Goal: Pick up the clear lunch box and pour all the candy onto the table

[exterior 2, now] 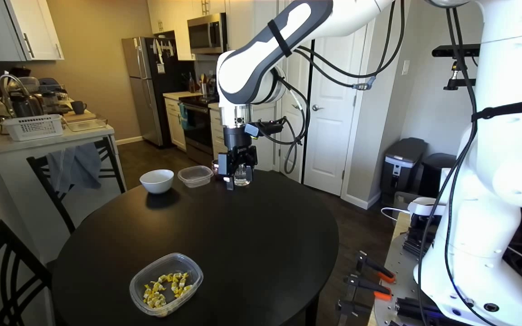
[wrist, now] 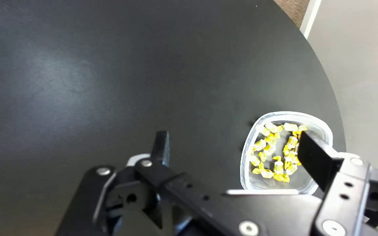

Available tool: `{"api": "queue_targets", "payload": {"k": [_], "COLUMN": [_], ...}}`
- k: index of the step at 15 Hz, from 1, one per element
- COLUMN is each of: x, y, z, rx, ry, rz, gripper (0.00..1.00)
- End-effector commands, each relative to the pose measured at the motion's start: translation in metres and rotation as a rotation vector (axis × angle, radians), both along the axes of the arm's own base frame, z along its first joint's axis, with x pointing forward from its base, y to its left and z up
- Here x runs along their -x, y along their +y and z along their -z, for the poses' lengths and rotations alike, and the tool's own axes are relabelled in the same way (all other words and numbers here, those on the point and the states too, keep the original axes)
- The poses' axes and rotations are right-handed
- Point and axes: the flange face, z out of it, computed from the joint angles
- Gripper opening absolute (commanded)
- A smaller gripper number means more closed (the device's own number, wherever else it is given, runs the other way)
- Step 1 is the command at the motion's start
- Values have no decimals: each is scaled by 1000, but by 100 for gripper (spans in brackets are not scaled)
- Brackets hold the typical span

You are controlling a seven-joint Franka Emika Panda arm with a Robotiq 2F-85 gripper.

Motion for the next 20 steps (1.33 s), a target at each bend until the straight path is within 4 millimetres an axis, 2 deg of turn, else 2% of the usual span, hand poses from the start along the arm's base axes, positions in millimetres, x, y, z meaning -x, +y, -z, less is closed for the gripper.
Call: {"api": "queue_targets", "payload": {"k": [1, 3, 9, 12, 16, 17, 20], "x": [0, -8, -35, -46, -53, -48, -51], "y": [0, 8, 81, 108, 126, 121, 126], "z": [-1, 3, 40, 61, 83, 78, 86], "rx": [0, -5, -10, -3, 17, 1, 5], "ry": [1, -12, -33, -39, -54, -34, -35], "rz": [-1, 1, -11, 5, 47, 18, 31], "gripper": [100, 100, 100, 100, 100, 100, 100]}}
